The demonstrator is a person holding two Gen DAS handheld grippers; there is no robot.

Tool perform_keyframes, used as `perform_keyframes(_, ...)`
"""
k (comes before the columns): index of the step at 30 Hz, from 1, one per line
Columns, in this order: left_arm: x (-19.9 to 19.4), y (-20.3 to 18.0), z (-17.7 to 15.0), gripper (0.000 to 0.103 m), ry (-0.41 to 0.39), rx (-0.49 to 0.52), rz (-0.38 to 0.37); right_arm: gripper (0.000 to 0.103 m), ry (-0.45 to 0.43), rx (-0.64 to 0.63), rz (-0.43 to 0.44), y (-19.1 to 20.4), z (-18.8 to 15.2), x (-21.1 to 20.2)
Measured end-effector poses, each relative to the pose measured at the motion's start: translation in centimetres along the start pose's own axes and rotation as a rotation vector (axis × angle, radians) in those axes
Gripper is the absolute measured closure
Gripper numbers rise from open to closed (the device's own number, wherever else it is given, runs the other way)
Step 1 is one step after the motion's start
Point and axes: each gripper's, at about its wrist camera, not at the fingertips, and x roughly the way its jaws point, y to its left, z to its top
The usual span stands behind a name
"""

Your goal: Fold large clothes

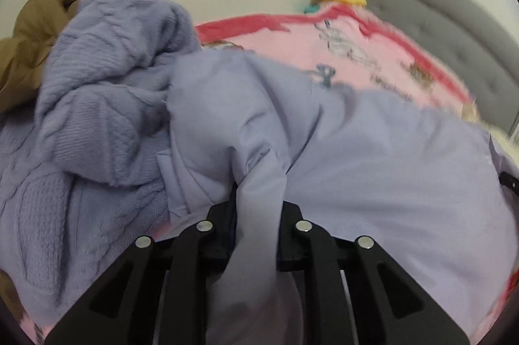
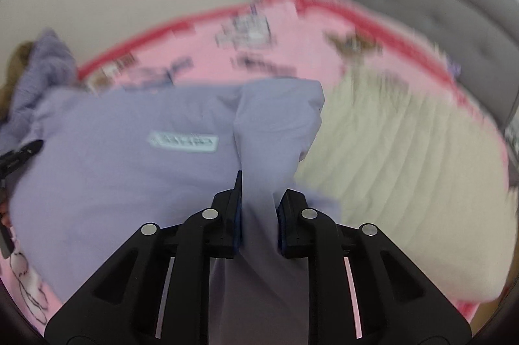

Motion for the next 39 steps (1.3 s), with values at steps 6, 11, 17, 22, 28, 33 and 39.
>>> perform_keyframes(6, 1.4, -0.8, -1.2, 0.071, 0.045, 0.100, 0.040, 0.074, 0.010, 0.018, -0.018, -0.1, -1.5, 2.1)
perform_keyframes(11, 1.9, -1.3, -1.0, 0.056, 0.067, 0.131, 0.065, 0.042, 0.044, 0.053, -0.054, -0.8, -1.7, 2.5)
perform_keyframes(17, -2.1, -0.2, -1.2, 0.012, -0.024, 0.255, 0.057, 0.012, 0.008, 0.259, 0.244, -5.4, -2.4, -1.0)
perform_keyframes(22, -6.1, 4.2, -2.2, 0.005, -0.067, 0.254, -0.191, 0.008, 0.030, 0.147, 0.287, -6.8, -5.0, -2.2)
perform_keyframes(28, -1.4, 8.6, -2.1, 0.005, 0.240, 0.046, -0.481, 0.008, 0.089, 0.240, 0.461, -8.5, -7.6, 0.0)
perform_keyframes(33, 2.1, 10.1, -3.3, 0.004, 0.387, -0.072, -0.584, 0.008, 0.165, 0.316, 0.535, -9.2, -8.7, 2.5)
perform_keyframes(39, 5.0, 9.9, -4.6, 0.004, 0.477, -0.093, -0.647, 0.008, 0.231, 0.285, 0.528, -7.7, -8.7, 3.9)
